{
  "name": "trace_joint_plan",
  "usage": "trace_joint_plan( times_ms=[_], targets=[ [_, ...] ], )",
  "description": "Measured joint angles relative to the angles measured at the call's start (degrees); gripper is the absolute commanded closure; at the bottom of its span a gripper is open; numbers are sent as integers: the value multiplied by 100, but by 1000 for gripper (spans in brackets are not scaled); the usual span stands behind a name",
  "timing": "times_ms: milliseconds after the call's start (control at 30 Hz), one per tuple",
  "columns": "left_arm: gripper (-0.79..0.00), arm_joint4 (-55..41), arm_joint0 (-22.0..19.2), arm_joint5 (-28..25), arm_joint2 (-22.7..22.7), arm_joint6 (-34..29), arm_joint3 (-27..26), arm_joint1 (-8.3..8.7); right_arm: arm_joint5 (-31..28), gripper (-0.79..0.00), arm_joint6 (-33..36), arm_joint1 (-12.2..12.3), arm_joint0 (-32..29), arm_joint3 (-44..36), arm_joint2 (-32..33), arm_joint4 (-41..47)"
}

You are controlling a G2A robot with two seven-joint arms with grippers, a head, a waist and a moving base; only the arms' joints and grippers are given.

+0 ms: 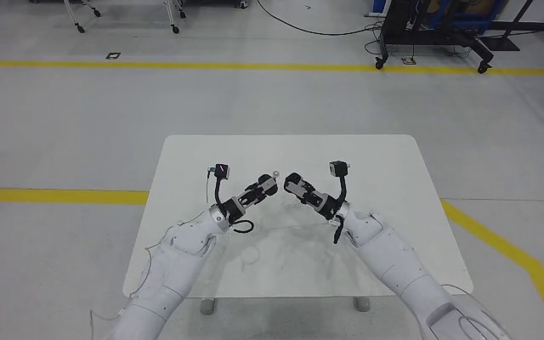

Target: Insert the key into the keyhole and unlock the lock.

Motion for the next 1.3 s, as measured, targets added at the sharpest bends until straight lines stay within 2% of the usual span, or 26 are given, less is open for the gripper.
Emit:
trace_joint_plan(
  times_ms=[133,267,433,500,867,1000,1100,1233,1300],
  targets=[
    [0,74,139,23,-394,93,-271,109,0,-785,0,0,0,0,0,0],
    [0,133,393,161,-1036,-343,-718,316,0,-785,0,0,0,0,0,0],
    [0,-197,733,711,-1748,-1599,-1535,565,0,-785,0,0,0,0,0,0],
    [0,-111,777,948,-1900,-1866,-1693,621,0,-785,0,0,0,0,0,0],
    [0,-40,779,993,-1915,-1889,-1715,627,0,-785,0,0,0,0,0,0],
    [0,-194,779,1232,-1816,-1870,-1822,623,0,-785,0,0,0,0,0,0],
    [0,-479,647,1688,-1669,-2383,-1803,641,0,-785,0,0,0,0,0,0],
    [0,-156,312,2311,-1399,-3601,-1799,713,0,-785,0,0,0,0,0,0],
    [0,-1,195,2386,-1287,-3969,-1822,733,0,-785,0,0,0,0,0,0]
  ],
)
